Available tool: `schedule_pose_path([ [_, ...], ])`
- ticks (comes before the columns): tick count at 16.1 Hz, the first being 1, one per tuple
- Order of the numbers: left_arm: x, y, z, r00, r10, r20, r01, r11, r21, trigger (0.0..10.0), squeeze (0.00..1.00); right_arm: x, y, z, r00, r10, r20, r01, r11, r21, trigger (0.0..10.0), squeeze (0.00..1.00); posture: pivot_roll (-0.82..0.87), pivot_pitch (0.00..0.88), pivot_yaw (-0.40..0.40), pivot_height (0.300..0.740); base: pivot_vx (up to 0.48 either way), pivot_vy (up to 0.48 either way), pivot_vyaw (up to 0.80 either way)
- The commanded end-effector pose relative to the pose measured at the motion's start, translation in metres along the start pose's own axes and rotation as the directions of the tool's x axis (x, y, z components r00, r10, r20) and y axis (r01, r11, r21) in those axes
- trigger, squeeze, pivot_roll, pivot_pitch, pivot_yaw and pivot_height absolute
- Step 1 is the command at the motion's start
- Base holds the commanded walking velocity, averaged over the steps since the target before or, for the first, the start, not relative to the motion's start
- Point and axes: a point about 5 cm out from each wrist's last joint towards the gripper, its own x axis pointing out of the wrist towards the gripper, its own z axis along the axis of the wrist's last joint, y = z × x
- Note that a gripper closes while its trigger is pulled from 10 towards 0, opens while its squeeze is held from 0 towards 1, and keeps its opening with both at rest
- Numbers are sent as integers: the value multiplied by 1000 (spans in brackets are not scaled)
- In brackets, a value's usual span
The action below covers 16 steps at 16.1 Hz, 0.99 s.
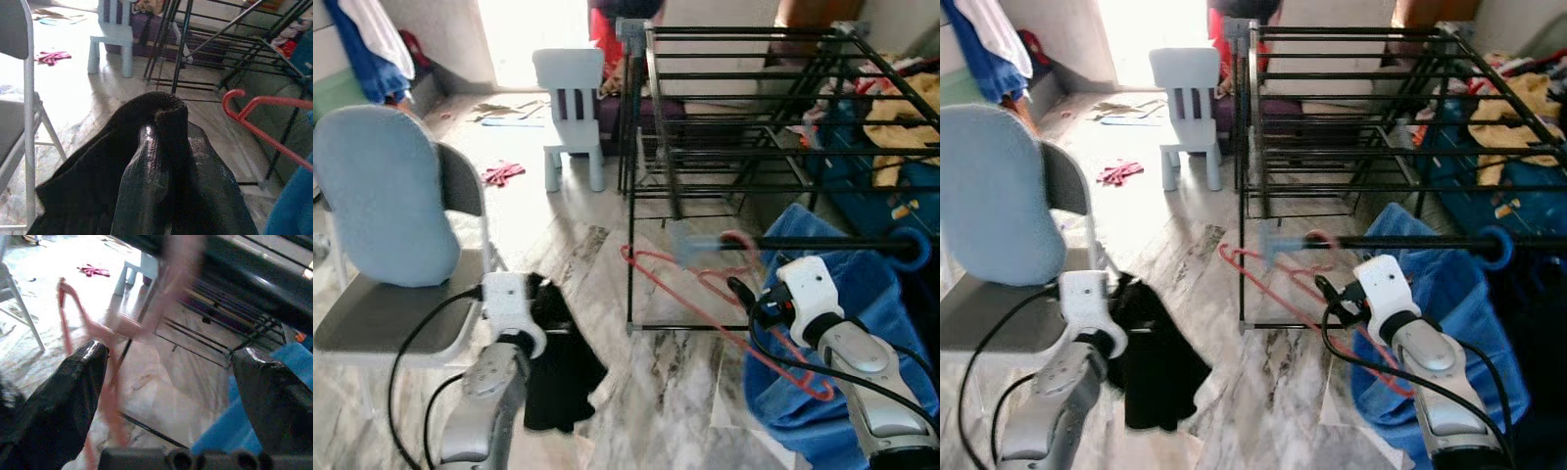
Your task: Hang hanger
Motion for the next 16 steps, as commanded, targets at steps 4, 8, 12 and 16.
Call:
schedule_pose_path([
  [4, 1, -1, 11, 999, -33, 37, 33, 999, 26, 10000, 0, -1, -6, 3, 999, 0, -32, -1, 1000, -27, 10000, 0, -85, 0, 9, 740, 0, 0, 0],
  [8, 1, -7, 10, 995, -94, 20, 93, 995, 40, 10000, 0, -5, -8, 1, 998, -13, -56, 11, 999, -41, 10000, 0, -86, 0, 12, 740, 0, 0, 0],
  [12, -1, -12, 10, 987, -159, 25, 157, 986, 56, 10000, 0, -4, -12, 6, 998, -49, -40, 47, 998, -48, 10000, 0, -89, 0, 15, 740, 61, 0, 0],
  [16, -2, -13, 12, 984, -177, 34, 174, 981, 86, 10000, 0, 0, -5, 8, 999, -41, -31, 39, 998, -44, 10000, 0, -82, 0, 16, 740, 473, 0, 0],
])
